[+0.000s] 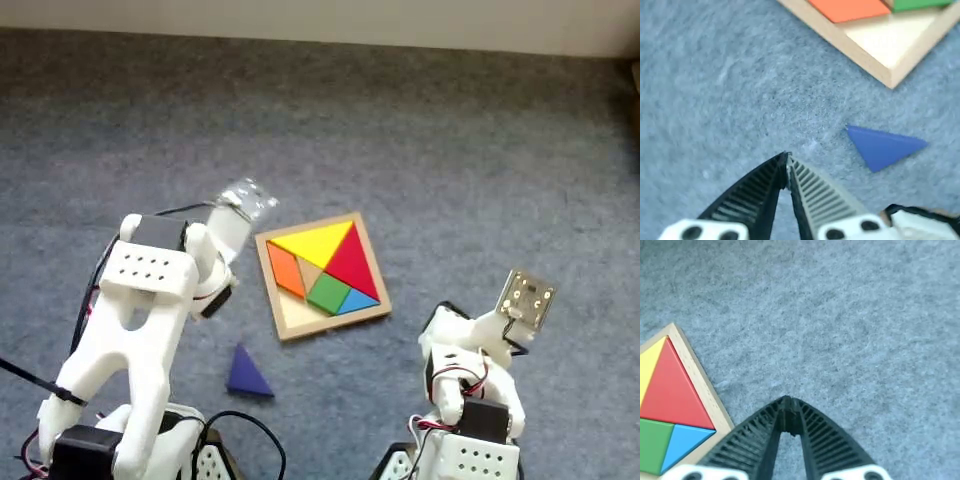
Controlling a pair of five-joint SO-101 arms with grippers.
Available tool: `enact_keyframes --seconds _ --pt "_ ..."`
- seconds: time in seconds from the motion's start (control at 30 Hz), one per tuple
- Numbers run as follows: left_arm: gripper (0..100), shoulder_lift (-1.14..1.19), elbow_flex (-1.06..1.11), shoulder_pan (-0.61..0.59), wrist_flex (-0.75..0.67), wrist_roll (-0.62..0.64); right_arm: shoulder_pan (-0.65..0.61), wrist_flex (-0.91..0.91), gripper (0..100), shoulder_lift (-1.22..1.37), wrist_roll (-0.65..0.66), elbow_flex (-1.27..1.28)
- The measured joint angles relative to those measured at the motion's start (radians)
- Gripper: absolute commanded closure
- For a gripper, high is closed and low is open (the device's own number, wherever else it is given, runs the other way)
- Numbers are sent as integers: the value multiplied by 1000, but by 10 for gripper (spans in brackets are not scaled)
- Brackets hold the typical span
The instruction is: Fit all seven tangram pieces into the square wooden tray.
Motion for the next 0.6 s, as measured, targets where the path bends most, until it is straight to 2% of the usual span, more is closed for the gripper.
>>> enact_keyframes --seconds 0.1,0.23,0.33,0.47,0.6 --pt "990 0 0 0 0 -278 0 0 994 0 0 0" --pt "864 0 3 26 8 -459 0 0 994 0 0 0" --pt "787 0 23 41 9 -500 0 0 994 0 0 0" --pt "784 0 34 101 9 -514 0 0 994 0 0 0" --pt "784 0 78 226 9 -516 0 -14 994 0 0 0"
